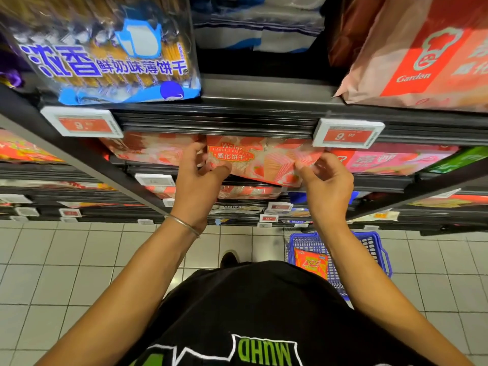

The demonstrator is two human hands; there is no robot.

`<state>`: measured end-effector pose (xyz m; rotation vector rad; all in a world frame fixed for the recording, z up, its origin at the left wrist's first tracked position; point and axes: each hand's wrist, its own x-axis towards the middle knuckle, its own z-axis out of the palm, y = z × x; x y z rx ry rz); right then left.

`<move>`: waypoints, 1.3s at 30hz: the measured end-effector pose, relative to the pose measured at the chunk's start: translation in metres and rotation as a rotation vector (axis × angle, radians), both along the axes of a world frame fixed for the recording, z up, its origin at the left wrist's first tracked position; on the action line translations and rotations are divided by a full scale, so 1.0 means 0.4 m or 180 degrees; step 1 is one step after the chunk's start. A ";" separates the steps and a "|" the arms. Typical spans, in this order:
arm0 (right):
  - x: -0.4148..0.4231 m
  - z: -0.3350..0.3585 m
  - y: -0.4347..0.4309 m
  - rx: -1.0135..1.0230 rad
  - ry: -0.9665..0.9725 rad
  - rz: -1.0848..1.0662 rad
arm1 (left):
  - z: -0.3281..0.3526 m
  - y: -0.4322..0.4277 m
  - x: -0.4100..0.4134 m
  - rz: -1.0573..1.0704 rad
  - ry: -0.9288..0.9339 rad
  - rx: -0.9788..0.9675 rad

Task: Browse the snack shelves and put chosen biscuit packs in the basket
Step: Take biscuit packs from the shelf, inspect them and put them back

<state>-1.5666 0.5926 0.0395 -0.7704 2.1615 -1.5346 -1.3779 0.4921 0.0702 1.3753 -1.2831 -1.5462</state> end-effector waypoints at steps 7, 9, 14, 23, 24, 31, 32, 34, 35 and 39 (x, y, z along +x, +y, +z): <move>0.010 0.013 -0.026 0.0012 0.0191 0.0022 | -0.005 0.001 -0.011 0.0243 0.0316 0.0258; 0.010 0.013 -0.037 0.0060 0.0187 -0.0043 | -0.006 0.007 -0.017 0.0262 0.0381 0.0370; 0.009 0.001 -0.035 0.0188 -0.0284 0.0079 | -0.010 0.012 -0.023 0.0316 0.0468 0.0659; 0.012 0.016 -0.023 0.0036 -0.0903 0.0304 | -0.017 0.013 -0.058 0.0381 0.0622 0.0901; 0.011 0.016 -0.022 0.0033 -0.0933 0.0341 | -0.019 0.013 -0.062 0.0414 0.0630 0.0904; -0.033 0.013 0.015 0.0089 -0.0929 -0.0089 | -0.032 0.023 -0.079 0.0805 0.0703 0.0988; -0.045 0.009 0.027 0.0133 -0.0912 -0.0201 | -0.035 0.028 -0.084 0.0878 0.0710 0.1037; -0.071 0.001 0.054 0.0179 -0.0889 -0.0452 | -0.043 0.046 -0.098 0.0852 0.0594 0.1099; -0.088 -0.002 0.068 0.0177 -0.0863 -0.0592 | -0.049 0.059 -0.109 0.0740 0.0471 0.1100; -0.181 -0.007 0.127 -0.0001 -0.0723 -0.1151 | -0.041 0.129 -0.185 -0.0100 0.0086 0.0663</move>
